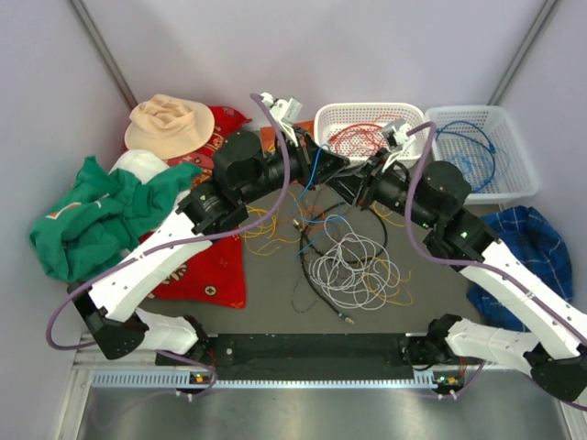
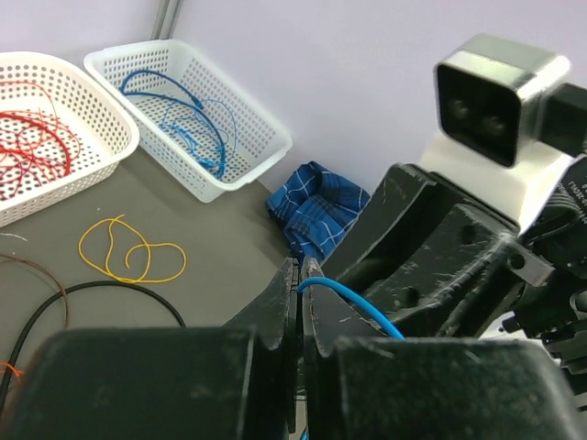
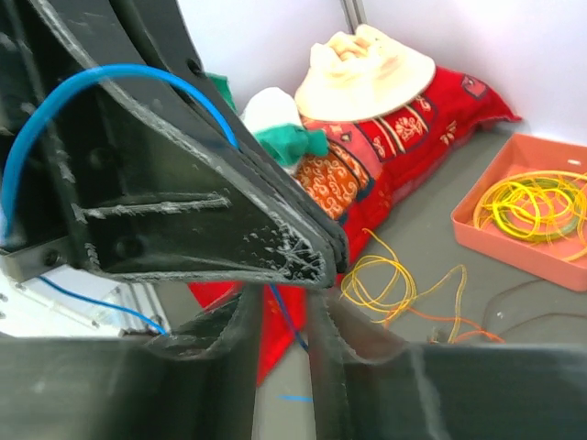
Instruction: Untangle the cables
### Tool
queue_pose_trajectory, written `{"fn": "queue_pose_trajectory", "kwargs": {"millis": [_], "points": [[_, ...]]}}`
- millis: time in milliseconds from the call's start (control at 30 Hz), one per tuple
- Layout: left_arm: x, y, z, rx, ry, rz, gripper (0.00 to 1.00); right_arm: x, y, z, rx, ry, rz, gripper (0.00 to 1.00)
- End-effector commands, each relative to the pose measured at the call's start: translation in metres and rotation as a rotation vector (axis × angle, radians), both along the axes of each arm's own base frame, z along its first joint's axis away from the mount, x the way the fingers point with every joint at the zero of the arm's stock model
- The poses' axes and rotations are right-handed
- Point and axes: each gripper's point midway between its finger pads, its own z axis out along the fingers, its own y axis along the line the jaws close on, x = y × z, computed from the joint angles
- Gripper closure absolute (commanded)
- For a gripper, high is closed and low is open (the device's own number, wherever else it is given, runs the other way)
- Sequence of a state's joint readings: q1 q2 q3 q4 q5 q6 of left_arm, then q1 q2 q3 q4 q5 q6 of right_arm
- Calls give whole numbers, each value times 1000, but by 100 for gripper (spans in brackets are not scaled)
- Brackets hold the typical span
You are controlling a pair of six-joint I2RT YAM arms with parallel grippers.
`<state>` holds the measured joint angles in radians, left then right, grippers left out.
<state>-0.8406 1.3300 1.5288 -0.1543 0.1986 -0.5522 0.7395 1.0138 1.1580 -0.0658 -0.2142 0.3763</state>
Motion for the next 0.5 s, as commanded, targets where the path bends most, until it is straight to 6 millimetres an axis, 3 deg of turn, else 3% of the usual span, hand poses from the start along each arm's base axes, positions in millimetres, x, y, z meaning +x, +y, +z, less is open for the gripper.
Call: {"fn": "queue_pose_trajectory", "kwargs": {"millis": [0,67,100,133,167,233,400,433,467], "points": [[-14,9,26,-68,-60,-16,100,-3,0,13,46,-26,1,99],[-12,14,20,-52,-63,9,97,1,-8,18,55,-30,-53,100],[-5,19,18,-46,-65,54,84,1,-13,15,33,-17,-75,100],[0,23,7,-19,-53,91,64,7,-22,17,19,-20,-131,100],[2,32,4,-12,-46,137,28,8,-31,29,13,-32,-170,100],[24,56,-12,19,-17,317,1,22,-56,35,-50,-21,-317,100],[32,106,-39,82,2,536,1,44,-98,52,-93,1,-498,100],[38,120,-53,112,19,615,1,46,-106,65,-63,3,-524,100],[38,129,-56,122,27,650,1,57,-116,59,-84,32,-570,100]]}}
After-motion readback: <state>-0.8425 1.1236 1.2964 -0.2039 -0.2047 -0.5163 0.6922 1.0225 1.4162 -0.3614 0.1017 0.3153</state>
